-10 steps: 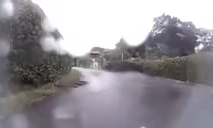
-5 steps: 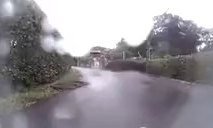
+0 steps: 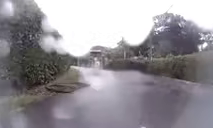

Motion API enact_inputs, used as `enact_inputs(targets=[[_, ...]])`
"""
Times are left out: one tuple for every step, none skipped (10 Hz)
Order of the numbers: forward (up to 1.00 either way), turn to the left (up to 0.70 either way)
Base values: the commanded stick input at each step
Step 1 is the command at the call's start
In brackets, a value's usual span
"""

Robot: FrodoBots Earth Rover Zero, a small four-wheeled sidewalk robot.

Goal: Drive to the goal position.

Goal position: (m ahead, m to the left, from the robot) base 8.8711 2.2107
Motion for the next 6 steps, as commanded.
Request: enact_inputs(targets=[[0.7,0.0],[0.7,0.0],[0.7,0.0],[0.7,0.0],[0.7,0.0],[0.7,0.0]])
